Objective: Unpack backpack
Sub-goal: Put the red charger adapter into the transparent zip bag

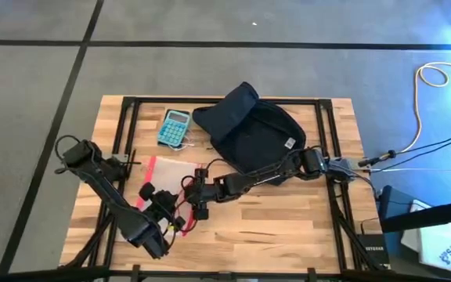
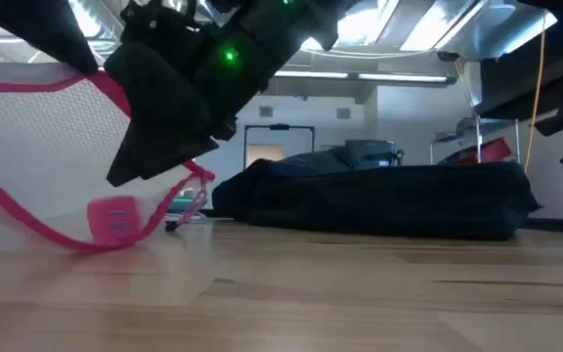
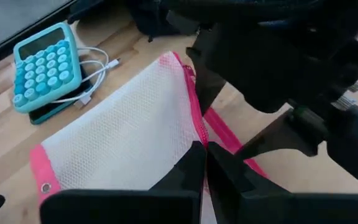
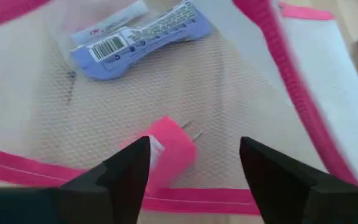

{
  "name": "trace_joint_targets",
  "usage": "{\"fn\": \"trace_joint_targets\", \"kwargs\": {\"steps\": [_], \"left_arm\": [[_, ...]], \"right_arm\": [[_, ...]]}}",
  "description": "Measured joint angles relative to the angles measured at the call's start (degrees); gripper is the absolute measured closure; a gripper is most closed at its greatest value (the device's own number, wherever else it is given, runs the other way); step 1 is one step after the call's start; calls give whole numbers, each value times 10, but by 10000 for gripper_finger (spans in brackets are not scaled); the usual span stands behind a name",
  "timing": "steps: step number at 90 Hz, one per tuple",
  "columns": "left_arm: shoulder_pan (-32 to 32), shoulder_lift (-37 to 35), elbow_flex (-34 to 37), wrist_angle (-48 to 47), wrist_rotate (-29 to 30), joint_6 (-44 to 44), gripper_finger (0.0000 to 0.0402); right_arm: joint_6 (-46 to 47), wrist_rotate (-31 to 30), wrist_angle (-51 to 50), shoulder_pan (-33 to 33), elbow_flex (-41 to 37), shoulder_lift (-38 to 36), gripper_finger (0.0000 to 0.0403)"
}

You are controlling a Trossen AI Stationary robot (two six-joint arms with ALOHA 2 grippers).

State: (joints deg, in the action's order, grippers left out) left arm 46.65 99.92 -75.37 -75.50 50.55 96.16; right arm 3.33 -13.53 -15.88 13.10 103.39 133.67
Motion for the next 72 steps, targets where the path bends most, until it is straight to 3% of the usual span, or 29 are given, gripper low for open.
{"fn": "trace_joint_targets", "kwargs": {"steps": [16,30,45,54,72], "left_arm": [[0,0,0,0,0,0,402],[0,0,0,0,0,0,402],[0,0,0,3,0,0,402],[1,1,0,19,0,-9,402],[1,5,0,81,-11,-99,402]], "right_arm": [[-3,5,-13,7,0,-3,157],[-8,6,-27,52,0,-31,173],[-33,-33,-64,85,0,-27,218],[-2,-48,-75,90,0,-25,261],[25,-48,-70,90,0,-25,313]]}}
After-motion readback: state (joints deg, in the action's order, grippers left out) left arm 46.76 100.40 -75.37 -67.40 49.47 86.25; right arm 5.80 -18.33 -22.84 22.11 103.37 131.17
